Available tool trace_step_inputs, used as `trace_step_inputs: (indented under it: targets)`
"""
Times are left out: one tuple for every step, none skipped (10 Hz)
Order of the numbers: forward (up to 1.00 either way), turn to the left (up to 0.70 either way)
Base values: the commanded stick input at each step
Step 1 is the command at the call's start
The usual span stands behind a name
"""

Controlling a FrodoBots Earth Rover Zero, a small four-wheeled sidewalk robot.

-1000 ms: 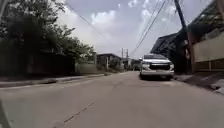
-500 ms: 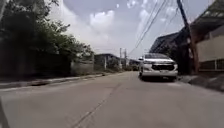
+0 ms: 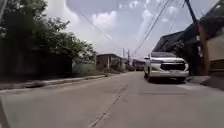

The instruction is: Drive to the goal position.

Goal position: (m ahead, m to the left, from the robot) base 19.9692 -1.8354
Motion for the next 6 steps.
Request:
trace_step_inputs:
  targets:
    - [1.0, -0.06]
    - [1.0, -0.02]
    - [1.0, -0.26]
    - [1.0, -0.35]
    - [1.0, -0.35]
    - [1.0, -0.35]
